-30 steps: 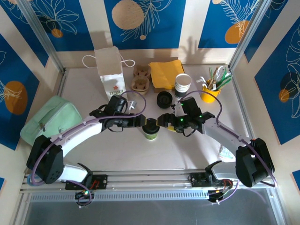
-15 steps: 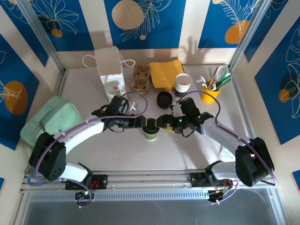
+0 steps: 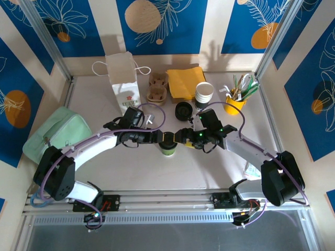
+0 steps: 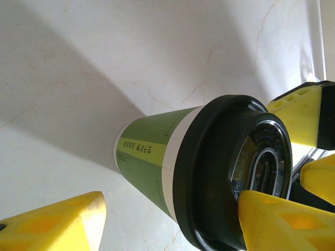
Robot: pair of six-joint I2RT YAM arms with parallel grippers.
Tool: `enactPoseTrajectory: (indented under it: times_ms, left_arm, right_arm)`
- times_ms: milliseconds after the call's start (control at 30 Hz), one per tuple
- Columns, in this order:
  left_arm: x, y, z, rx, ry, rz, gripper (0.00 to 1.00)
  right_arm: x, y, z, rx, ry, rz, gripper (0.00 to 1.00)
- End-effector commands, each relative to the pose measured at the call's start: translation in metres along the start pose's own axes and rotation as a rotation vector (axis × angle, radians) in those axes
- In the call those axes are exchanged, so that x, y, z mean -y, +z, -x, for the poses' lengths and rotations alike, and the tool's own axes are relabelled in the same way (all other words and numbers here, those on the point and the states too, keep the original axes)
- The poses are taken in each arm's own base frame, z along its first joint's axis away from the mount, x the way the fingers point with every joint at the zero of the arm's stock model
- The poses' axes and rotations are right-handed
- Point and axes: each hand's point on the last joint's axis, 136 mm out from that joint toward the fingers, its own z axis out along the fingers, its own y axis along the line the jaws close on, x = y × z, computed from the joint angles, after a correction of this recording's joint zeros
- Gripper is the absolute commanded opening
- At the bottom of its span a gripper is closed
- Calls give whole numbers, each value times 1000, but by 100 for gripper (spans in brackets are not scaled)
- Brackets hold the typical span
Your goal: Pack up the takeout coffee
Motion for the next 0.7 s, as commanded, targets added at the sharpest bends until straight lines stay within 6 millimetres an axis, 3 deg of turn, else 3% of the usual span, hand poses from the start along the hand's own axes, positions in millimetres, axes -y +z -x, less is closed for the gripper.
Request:
enactPoseTrajectory:
  times_ms: [0, 667]
  left_arm:
    - [-3, 5, -6, -30, 11, 16, 66]
    - [-17, 13, -12, -71, -9, 65, 57]
  right_arm:
    - [-9, 0, 3, -9, -9, 14, 81]
    - [13, 9, 2, -53, 78, -62, 77]
